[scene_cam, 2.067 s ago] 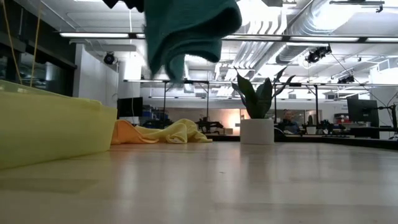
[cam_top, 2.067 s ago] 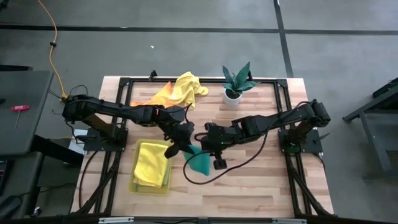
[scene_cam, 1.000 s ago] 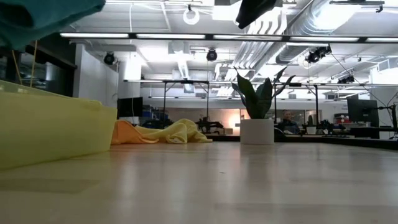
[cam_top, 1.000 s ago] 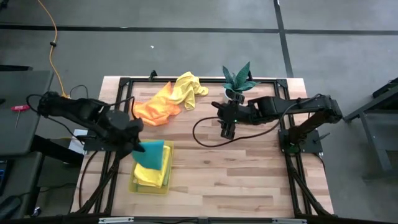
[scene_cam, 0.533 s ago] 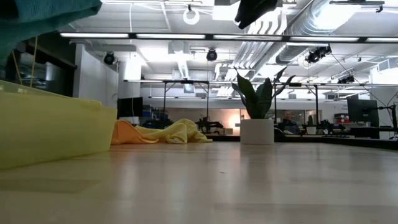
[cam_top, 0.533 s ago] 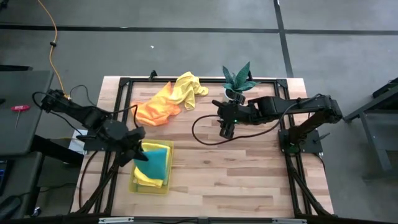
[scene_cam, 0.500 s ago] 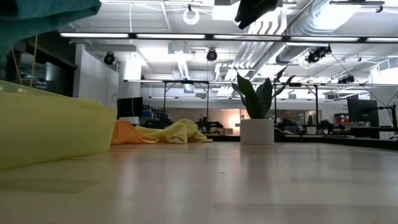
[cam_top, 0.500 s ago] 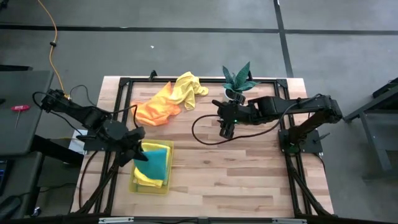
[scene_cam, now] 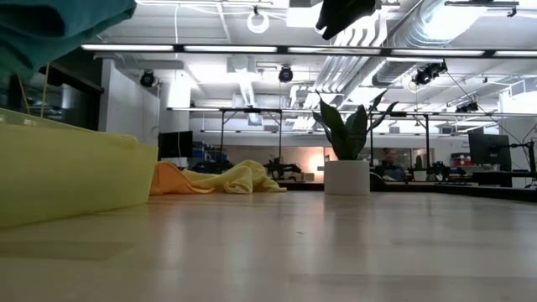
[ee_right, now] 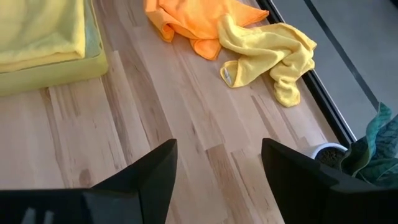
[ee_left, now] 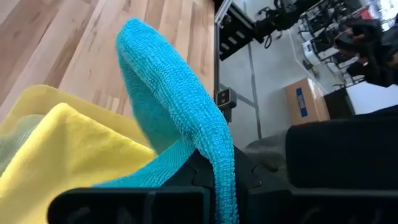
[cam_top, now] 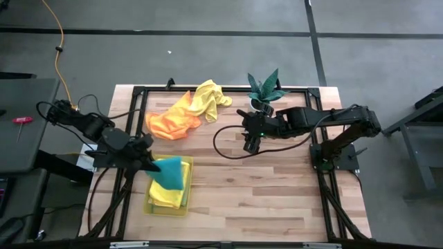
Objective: Fold microfiber towels
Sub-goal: Stack the blue microfiber cloth on top of the yellow microfiber cloth
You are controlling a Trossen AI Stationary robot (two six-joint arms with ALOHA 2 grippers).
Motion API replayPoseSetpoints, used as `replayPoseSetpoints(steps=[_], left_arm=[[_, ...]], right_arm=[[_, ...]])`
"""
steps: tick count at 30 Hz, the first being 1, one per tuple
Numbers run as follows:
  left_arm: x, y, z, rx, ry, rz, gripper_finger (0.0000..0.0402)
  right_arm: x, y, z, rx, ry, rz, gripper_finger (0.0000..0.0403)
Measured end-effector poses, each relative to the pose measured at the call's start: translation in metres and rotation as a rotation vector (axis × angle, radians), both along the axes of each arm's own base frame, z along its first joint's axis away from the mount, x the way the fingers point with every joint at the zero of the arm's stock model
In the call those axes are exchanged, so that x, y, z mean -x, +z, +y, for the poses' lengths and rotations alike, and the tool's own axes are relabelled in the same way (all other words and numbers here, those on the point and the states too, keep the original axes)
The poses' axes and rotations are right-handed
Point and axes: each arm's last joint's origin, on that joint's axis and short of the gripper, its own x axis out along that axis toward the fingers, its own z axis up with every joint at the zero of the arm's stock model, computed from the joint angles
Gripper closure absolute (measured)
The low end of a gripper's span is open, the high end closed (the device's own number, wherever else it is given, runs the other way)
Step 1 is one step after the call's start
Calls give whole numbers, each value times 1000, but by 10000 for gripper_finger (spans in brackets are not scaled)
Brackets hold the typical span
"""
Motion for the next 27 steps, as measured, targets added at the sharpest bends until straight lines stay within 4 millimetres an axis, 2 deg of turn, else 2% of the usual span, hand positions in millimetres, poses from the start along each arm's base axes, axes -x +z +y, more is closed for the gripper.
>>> replayPoseSetpoints(steps=[8, 15, 17, 22, 27], left_arm=[[11, 0, 4, -2, -2, -1, 401], [11, 0, 4, 20, -16, 16, 401], [9, -4, 2, 89, -31, 37, 401], [-7, -29, -9, 367, -86, 57, 401], [-14, -39, -24, 575, -149, 21, 401]], right_arm=[[0, 0, 0, -20, -28, -12, 176], [0, 0, 0, -26, -36, -15, 176], [0, 0, 0, -26, -35, -14, 176], [0, -1, 0, -25, -35, -9, 176], [1, -1, -1, -9, -46, -5, 176]])
